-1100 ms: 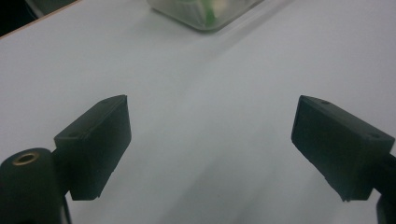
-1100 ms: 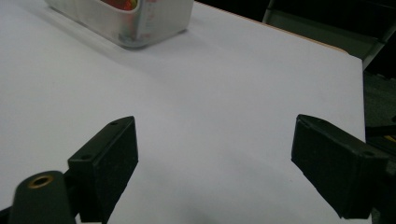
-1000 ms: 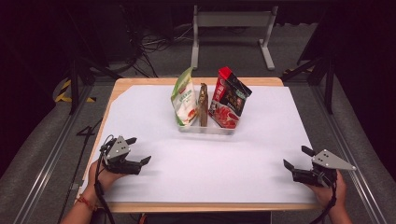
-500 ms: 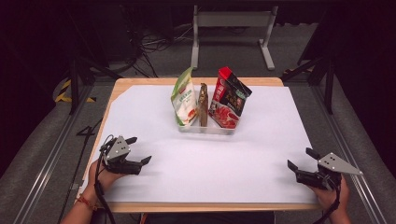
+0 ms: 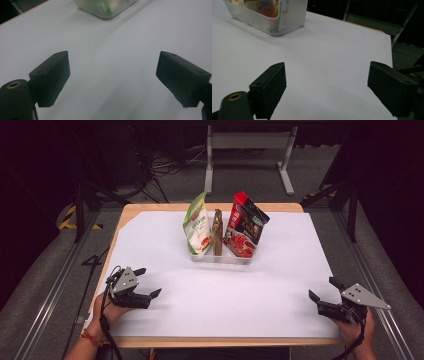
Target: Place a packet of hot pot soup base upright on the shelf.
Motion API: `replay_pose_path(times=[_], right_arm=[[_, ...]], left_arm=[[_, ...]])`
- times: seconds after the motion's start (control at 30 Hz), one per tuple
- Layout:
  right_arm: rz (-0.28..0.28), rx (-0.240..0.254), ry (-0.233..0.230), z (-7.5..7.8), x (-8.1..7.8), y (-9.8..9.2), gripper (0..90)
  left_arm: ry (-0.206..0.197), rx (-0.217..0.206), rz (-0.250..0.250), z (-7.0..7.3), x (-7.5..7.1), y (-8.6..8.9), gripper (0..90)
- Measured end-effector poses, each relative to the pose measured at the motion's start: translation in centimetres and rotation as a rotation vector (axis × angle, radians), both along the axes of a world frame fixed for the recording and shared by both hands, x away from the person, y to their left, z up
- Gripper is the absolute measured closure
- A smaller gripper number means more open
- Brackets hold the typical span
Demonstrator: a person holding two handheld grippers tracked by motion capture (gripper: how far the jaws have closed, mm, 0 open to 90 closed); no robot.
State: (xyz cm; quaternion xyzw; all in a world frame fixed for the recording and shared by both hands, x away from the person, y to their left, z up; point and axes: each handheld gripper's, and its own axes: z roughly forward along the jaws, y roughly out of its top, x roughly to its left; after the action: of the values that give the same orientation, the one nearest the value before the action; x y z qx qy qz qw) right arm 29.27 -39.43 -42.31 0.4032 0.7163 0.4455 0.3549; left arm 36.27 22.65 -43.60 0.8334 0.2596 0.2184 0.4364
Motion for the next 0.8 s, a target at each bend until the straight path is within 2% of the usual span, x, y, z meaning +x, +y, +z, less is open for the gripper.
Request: replay_pose_path(times=[0.8], right_arm=[[0.001, 0.012, 0.005, 0.10, 0.17, 0.14, 15.5]], left_arm=[[0.009, 0.006, -0.003, -0.12, 0.31, -0.22, 12.6]])
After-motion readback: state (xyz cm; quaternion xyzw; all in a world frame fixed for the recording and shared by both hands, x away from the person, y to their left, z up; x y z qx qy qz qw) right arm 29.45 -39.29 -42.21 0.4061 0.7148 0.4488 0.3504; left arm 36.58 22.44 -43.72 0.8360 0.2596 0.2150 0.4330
